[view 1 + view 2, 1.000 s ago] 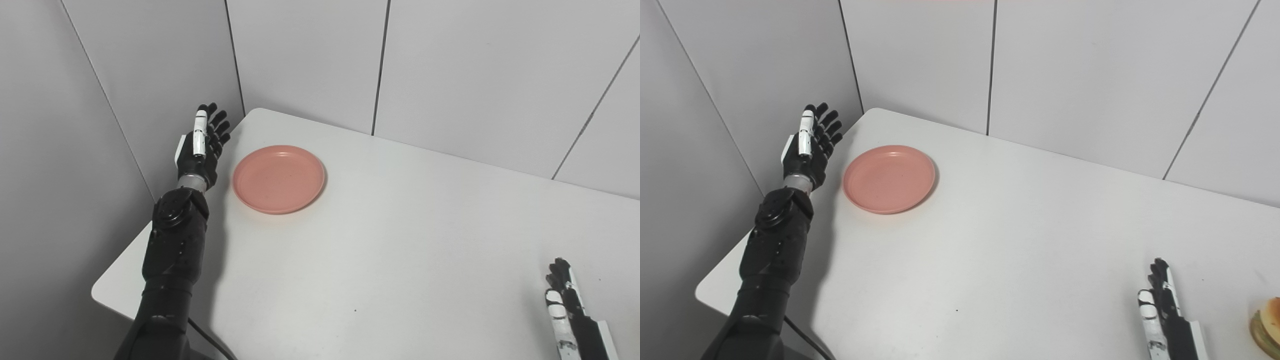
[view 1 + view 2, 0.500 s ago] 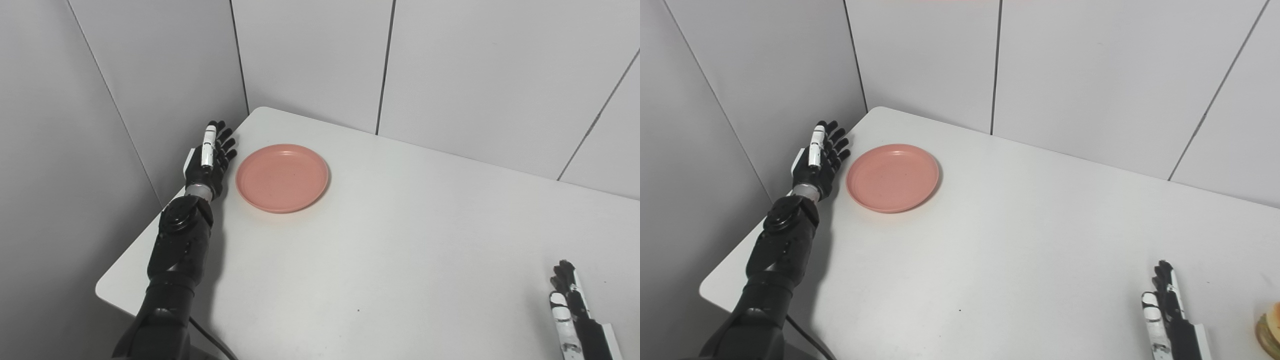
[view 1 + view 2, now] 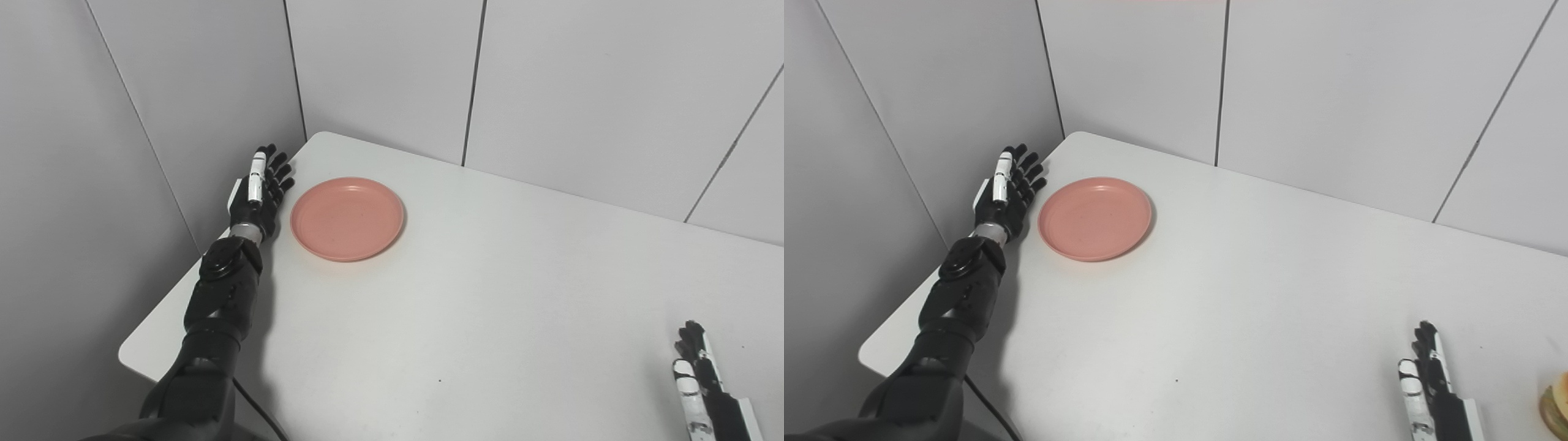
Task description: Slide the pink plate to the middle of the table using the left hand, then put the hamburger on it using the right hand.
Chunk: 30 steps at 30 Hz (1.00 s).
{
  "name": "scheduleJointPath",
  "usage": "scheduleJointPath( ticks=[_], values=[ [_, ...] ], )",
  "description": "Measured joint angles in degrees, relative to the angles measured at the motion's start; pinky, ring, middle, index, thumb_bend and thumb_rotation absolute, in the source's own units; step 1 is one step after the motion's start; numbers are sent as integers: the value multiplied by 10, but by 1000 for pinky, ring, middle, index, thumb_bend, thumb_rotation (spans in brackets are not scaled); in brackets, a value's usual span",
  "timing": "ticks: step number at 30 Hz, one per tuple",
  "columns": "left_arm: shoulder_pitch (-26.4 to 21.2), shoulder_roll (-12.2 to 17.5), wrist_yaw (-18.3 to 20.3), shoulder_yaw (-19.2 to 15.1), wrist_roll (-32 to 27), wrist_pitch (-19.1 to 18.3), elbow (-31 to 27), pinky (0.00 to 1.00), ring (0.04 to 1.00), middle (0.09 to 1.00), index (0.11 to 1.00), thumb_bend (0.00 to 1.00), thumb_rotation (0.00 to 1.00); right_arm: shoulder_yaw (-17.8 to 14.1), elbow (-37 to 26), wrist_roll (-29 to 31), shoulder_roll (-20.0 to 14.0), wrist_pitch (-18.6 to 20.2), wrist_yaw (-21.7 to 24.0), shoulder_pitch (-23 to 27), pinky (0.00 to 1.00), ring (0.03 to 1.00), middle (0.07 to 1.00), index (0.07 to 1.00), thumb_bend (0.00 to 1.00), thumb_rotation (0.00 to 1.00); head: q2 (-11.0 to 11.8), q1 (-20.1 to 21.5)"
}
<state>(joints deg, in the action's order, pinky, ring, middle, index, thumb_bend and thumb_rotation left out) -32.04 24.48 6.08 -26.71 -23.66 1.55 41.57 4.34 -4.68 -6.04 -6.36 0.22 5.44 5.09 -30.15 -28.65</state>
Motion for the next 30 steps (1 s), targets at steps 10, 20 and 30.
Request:
scheduleJointPath(
  ticks=[10, 20, 30],
  values=[
    [0, -10, 11, 10, 0, 7, -2, 923, 915, 915, 903, 390, 1000, 0, -4, -1, 1, 4, 0, -1, 1000, 1000, 1000, 1000, 227, 1000, -8, 8],
    [10, -52, 12, 27, 0, -5, -53, 898, 900, 909, 905, 366, 1000, 0, -4, -2, 2, 5, -1, -2, 1000, 1000, 1000, 1000, 257, 1000, -17, 17],
    [18, -80, 14, 39, -13, -29, -91, 913, 908, 910, 899, 366, 1000, 1, -3, -2, 3, 5, -2, -2, 1000, 1000, 1000, 1000, 275, 1000, -27, 32]
  ],
)
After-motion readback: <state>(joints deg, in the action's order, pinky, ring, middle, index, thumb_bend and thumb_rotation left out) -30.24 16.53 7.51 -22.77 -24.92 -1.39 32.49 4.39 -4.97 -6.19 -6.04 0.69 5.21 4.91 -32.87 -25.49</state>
